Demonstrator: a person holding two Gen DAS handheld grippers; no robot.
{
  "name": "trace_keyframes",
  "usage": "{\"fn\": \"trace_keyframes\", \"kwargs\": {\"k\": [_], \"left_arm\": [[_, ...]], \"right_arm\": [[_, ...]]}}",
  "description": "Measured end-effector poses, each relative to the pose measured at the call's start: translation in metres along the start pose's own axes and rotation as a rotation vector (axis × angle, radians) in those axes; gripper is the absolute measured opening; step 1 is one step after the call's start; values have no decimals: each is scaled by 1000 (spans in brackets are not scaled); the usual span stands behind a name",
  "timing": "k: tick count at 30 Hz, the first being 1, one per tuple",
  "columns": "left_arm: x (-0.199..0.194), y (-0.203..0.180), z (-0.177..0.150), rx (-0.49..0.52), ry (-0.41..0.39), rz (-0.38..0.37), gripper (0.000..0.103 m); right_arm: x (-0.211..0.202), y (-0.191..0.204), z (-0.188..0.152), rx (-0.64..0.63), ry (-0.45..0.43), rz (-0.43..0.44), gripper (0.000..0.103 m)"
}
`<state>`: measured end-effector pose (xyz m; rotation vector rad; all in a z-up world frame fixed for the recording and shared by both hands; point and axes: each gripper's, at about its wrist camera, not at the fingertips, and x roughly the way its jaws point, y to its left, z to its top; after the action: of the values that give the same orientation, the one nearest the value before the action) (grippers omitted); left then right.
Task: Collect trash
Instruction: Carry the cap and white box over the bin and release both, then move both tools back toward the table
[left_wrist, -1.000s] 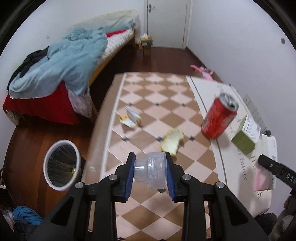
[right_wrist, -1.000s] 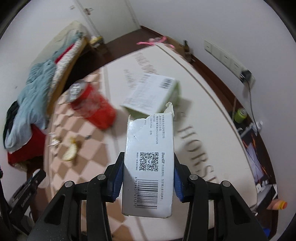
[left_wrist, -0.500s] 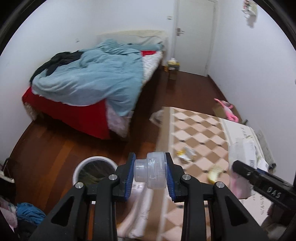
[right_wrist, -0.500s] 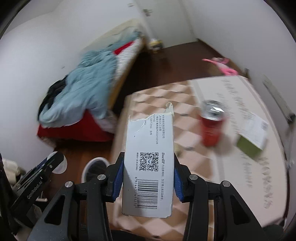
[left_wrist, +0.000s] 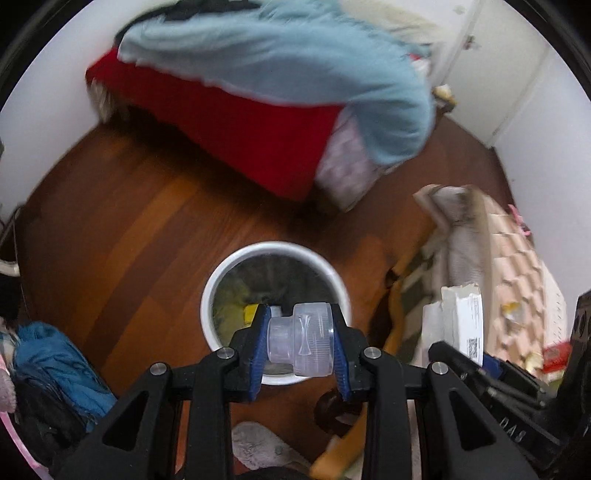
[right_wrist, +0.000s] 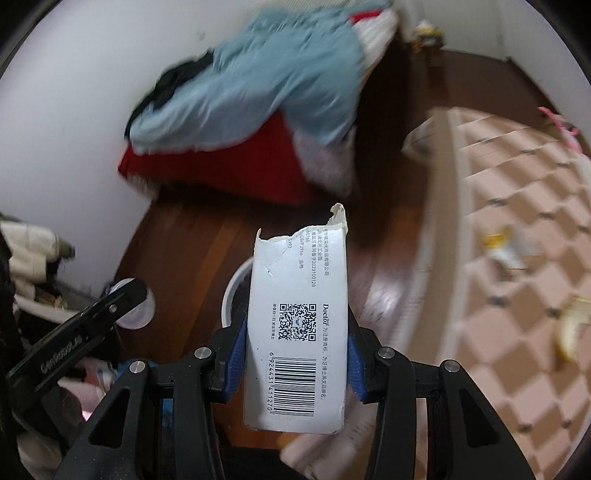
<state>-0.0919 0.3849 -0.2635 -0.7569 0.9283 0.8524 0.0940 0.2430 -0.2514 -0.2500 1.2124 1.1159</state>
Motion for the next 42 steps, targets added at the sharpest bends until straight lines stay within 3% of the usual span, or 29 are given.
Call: {"fn": "trace_keyframes", "kwargs": {"k": [7,15,17,18,19,20,21,23,25,34,42], "left_arm": [[78,37,9,-47,121,11,27],[118,57,6,-95,219,-32,28],[118,61,6,-106,228,-21,47],[117,62,6,-108,224,-12,77],[115,63,5,-107,214,0,98],[111,64,5,-106,195,10,99],[108,65,4,-103,189,24,99],[103,67,3,-94,183,56,100],[95,68,0,-85,165,88,100],[59,70,-14,-60,102,180,100],[17,61,-23,-37,32,203,100]], "right_arm": [[125,32,5,-45,163,-29,47],[204,31,9,-52,241,-72,48],[217,26,13,-53,255,-67,48],[223,25,12,-51,263,-62,49],[229,23,14,-47,271,-50,50],[233,22,16,-44,272,-46,51],[236,21,17,-41,273,-44,56],[239,22,17,-45,275,-48,91],[237,23,15,-62,270,-77,100],[203,34,2,-158,235,-217,100],[160,47,-4,-193,184,-247,100]]}}
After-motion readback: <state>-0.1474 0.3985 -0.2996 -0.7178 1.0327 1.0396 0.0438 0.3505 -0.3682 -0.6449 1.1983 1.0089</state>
